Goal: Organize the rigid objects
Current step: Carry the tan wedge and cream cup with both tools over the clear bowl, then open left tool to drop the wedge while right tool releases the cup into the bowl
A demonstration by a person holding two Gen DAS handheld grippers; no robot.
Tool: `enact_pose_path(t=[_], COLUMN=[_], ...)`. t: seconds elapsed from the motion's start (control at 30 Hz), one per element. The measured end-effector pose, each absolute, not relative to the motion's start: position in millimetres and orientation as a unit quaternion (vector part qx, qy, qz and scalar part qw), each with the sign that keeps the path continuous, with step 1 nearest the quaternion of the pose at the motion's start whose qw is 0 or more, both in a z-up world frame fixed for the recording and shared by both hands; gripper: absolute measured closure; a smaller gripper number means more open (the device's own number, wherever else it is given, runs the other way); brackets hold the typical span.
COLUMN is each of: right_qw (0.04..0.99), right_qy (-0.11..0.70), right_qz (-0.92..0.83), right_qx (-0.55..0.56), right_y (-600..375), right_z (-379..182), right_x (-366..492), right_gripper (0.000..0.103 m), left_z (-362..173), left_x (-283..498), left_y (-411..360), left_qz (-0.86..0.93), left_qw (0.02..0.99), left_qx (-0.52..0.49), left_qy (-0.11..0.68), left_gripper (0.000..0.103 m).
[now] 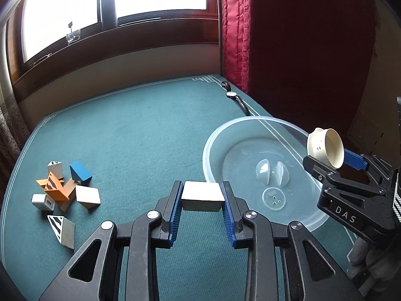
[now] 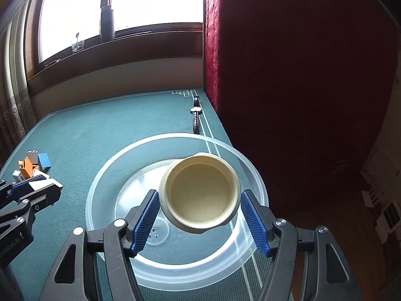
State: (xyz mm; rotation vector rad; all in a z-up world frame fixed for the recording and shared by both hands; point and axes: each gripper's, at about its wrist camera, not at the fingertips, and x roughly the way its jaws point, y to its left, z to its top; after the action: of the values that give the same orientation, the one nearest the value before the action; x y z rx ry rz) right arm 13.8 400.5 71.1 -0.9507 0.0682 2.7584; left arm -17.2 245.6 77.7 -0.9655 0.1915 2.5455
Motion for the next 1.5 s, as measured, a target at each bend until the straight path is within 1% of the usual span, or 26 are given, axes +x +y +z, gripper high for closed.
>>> enact_pose_path(t=[0.23, 0.6, 0.63, 0.67, 0.7, 0.73, 0.97, 1.03, 1.1, 1.3, 1.5], right_qw=[0.12, 0.128, 0.129, 0.129, 0.13, 0.13, 0.133, 0.133, 0.134, 0.136, 0.133], right_qy=[0.03, 0.036, 0.036, 0.038, 0.04, 0.041, 0.041, 0.041, 0.041, 0.043, 0.041], right_qz=[0.94, 0.939, 0.939, 0.939, 0.939, 0.939, 0.939, 0.939, 0.939, 0.939, 0.938], right_qx=[-0.319, -0.317, -0.317, -0.317, -0.317, -0.316, -0.316, -0.316, -0.315, -0.314, -0.318], right_y=[411, 416, 416, 417, 417, 418, 418, 418, 418, 419, 416], right_z=[71, 70, 70, 70, 70, 70, 69, 69, 69, 68, 67], right_x=[14, 15, 15, 15, 17, 17, 20, 19, 18, 19, 18], right_gripper=[0.033, 0.033, 0.033, 0.032, 0.03, 0.03, 0.028, 0.025, 0.021, 0.013, 0.012], left_z=[75, 70, 69, 69, 69, 69, 69, 67, 66, 62, 60], left_x=[-29, -37, -37, -38, -39, -39, -39, -39, -38, -36, -35], left_y=[277, 290, 289, 288, 287, 285, 278, 277, 274, 260, 245], left_qz=[0.908, 0.901, 0.902, 0.901, 0.901, 0.904, 0.907, 0.907, 0.909, 0.912, 0.917], left_qw=[0.232, 0.259, 0.258, 0.26, 0.261, 0.256, 0.249, 0.246, 0.241, 0.223, 0.203], left_qx=[-0.341, -0.34, -0.339, -0.34, -0.341, -0.337, -0.336, -0.336, -0.337, -0.341, -0.341], left_qy=[0.077, 0.074, 0.072, 0.069, 0.066, 0.061, 0.052, 0.052, 0.053, 0.044, 0.044], left_gripper=[0.072, 0.071, 0.066, 0.059, 0.04, 0.031, 0.03, 0.03, 0.03, 0.028, 0.027])
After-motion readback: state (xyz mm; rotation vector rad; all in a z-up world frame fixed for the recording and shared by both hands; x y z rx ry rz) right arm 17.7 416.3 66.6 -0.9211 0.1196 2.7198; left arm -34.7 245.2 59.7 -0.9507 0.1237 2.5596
